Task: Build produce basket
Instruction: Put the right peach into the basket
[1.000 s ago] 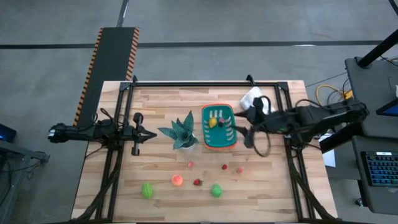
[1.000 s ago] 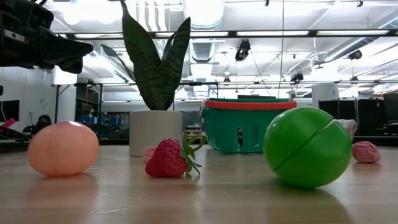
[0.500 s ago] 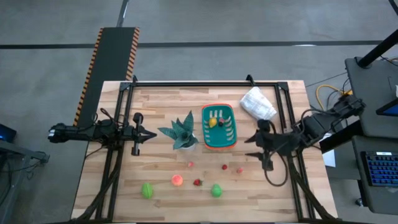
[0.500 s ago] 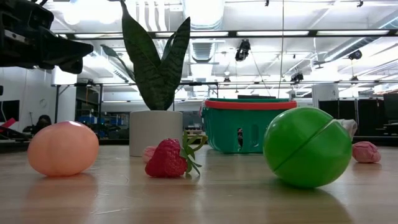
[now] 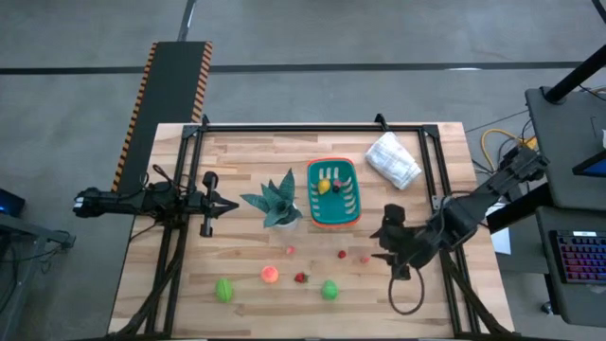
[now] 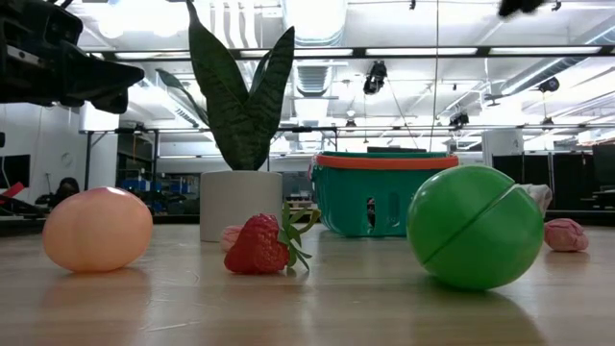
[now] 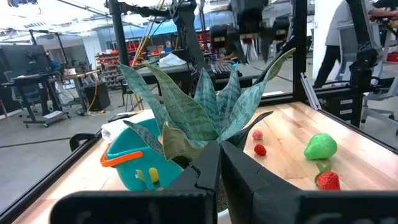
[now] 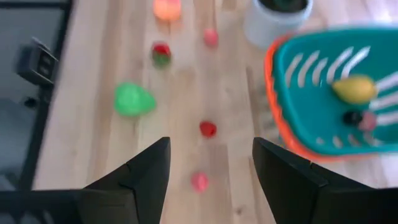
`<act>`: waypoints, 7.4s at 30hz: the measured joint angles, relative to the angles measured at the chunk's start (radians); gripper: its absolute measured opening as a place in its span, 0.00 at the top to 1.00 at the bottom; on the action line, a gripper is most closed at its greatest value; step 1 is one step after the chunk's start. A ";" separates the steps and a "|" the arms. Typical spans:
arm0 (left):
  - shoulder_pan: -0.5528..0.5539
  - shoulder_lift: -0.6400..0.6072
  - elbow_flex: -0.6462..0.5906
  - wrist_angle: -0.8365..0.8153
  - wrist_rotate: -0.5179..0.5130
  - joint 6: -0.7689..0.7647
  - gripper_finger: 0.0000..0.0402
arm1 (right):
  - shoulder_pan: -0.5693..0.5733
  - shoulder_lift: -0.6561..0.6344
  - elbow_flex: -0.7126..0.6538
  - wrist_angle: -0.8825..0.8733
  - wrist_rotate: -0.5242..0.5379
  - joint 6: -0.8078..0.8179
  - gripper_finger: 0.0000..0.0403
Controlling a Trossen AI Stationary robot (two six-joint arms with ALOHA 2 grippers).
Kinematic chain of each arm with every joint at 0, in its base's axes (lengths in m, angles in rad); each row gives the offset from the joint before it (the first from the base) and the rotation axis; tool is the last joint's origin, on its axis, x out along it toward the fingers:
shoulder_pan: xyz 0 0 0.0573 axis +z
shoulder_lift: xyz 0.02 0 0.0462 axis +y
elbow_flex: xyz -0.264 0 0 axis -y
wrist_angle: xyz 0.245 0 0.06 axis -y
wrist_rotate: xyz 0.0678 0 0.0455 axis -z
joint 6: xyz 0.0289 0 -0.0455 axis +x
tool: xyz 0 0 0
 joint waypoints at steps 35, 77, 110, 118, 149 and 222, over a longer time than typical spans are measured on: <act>0.000 -0.001 0.000 0.000 0.000 0.000 1.00 | 0.049 0.293 -0.143 0.172 -0.025 0.171 0.46; 0.000 0.000 0.000 0.000 0.000 0.000 1.00 | 0.040 0.314 -0.485 0.679 0.002 0.221 0.46; 0.000 0.000 0.000 0.000 0.000 0.000 1.00 | 0.035 0.248 -0.455 0.679 0.013 0.142 0.85; 0.000 -0.001 0.000 0.000 0.000 0.000 1.00 | 0.033 0.108 -0.380 0.691 0.051 -0.009 0.85; 0.000 -0.001 0.000 0.000 0.000 0.000 1.00 | 0.033 -0.350 -0.329 0.963 -0.007 -0.949 0.85; 0.000 0.000 0.000 0.000 0.000 0.000 1.00 | -0.173 -0.364 -0.453 0.944 0.389 -0.600 0.90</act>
